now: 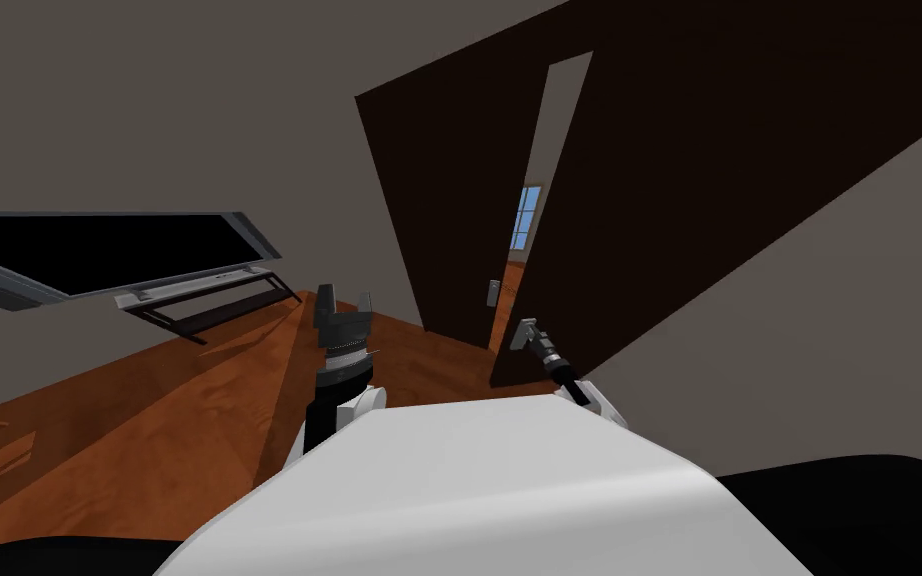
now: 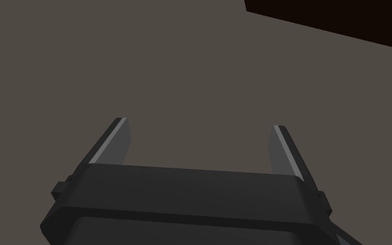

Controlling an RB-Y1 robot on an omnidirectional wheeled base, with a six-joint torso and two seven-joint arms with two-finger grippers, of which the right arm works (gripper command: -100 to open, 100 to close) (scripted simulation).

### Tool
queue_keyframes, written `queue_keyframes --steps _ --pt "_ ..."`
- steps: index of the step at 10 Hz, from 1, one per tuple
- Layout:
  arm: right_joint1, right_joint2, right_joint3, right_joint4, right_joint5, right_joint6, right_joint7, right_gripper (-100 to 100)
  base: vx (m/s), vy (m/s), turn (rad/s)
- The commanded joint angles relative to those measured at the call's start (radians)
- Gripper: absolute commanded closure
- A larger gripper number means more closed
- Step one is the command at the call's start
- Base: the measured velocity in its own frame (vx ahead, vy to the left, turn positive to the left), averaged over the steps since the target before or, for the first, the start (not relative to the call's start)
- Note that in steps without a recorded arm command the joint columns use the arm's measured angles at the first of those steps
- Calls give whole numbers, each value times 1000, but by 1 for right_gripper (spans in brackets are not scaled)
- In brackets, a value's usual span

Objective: Pull the door open

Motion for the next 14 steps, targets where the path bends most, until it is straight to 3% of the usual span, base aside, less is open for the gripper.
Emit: queue_keyframes --steps 1,8,9,14 --pt "10 -12 2 5 5 -29 -16 100 -212 -77 128" --pt "80 -83 7 -2 30 -148 -97 100 -205 -94 114" --pt "76 -77 9 -4 30 -134 -89 100 -89 -34 11" --pt "82 -115 16 27 37 -203 -119 100 -202 -91 137"
